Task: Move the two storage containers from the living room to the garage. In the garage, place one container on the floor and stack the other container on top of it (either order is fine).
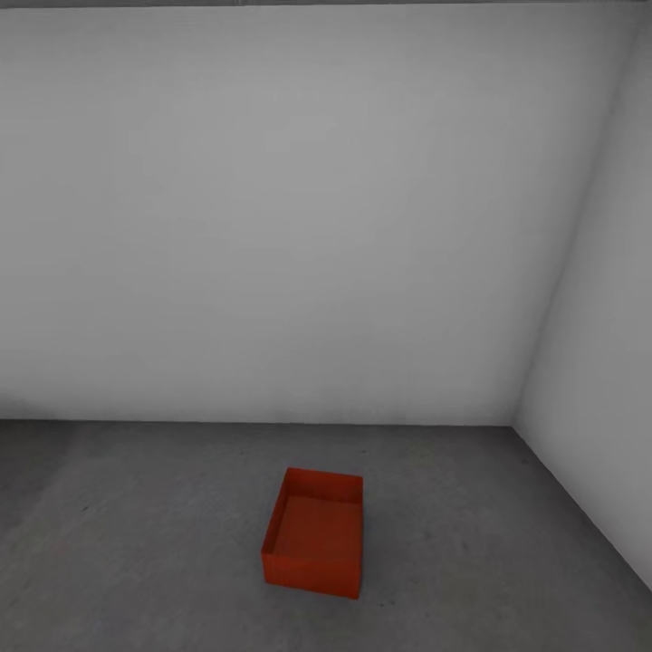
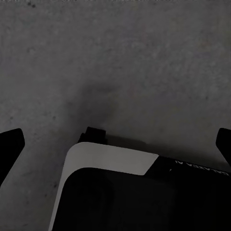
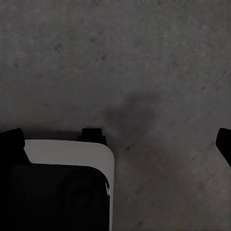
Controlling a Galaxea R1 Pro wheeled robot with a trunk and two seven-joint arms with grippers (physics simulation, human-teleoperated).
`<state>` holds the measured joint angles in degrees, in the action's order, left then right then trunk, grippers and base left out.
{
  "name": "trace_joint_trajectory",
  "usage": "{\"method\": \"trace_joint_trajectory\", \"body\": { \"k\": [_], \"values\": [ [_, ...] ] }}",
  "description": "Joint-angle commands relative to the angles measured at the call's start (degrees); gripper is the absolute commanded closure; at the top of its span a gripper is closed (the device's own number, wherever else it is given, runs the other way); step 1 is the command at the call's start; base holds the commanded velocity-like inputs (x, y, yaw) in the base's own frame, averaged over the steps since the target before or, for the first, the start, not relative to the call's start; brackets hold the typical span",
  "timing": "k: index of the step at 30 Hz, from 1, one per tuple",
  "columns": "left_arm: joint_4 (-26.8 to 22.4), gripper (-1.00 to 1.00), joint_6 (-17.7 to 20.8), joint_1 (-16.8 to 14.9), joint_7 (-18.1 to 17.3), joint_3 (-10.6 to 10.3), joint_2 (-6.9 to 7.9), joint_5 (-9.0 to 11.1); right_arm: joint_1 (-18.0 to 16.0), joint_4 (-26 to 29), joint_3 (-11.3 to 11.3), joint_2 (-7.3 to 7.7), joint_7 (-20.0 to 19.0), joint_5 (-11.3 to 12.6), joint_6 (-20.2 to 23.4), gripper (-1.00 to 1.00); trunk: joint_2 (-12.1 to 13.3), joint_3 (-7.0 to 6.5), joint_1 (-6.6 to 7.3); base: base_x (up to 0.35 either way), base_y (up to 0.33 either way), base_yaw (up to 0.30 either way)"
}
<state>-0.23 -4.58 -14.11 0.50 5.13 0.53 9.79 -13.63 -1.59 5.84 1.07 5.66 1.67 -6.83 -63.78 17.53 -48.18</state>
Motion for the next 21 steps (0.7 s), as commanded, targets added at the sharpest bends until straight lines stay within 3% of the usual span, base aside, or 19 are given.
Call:
{"method": "trace_joint_trajectory", "body": {
  "k": [1, 21],
  "values": [
    [0.06, -1.0, -0.17, -0.04, 0.03, 0.42, -0.01, -0.01, -0.08, -0.17, 0.48, -0.01, 0.05, 0.14, -0.27, -1.0, -0.04, 0.07, 0.0, 0.0, 0.0, 0.0],
    [0.06, -1.0, -0.17, -0.04, 0.03, 0.41, -0.01, 0.09, -0.08, -0.17, 0.06, -0.14, -0.22, 1.15, -0.28, -1.0, -0.04, 0.07, 0.0, 0.0, 0.0, -0.01]
  ]
}}
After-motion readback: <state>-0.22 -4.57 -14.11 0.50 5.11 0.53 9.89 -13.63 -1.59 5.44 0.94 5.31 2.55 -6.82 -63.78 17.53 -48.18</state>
